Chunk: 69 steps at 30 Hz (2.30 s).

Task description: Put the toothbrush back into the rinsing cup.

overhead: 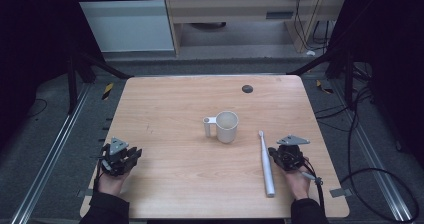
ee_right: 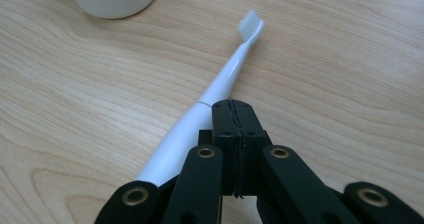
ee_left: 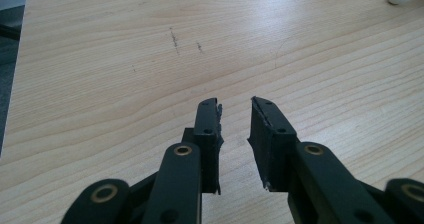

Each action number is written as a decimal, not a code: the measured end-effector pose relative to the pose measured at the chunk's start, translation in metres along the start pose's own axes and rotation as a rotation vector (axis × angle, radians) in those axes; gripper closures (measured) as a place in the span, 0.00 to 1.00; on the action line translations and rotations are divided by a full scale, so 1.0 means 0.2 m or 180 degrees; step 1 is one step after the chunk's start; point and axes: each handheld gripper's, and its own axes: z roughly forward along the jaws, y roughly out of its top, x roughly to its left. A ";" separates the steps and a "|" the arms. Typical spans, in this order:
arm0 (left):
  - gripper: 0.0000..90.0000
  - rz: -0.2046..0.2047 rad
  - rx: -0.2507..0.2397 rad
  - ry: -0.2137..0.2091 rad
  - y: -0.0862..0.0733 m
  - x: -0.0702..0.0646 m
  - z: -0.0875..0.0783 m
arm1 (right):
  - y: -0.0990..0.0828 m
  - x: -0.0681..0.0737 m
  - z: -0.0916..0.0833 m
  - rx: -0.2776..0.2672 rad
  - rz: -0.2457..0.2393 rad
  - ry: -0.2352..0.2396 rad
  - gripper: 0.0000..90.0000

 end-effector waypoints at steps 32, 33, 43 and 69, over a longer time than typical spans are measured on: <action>0.81 0.0026 0.0019 -0.0003 0.00 0.00 0.00 | 0.02 0.04 0.05 0.0103 -0.0106 0.0060 1.00; 0.81 0.0027 0.0020 -0.0002 0.00 0.00 0.00 | 0.02 0.04 0.05 0.0103 -0.0108 0.0067 1.00; 0.80 0.0025 0.0021 -0.0002 0.00 0.00 0.00 | 0.02 0.04 0.04 0.0073 -0.0098 0.0058 0.99; 0.60 -0.0022 0.0037 0.0080 -0.01 0.02 0.02 | 0.15 0.08 -0.21 0.0042 -0.0064 -0.0090 0.50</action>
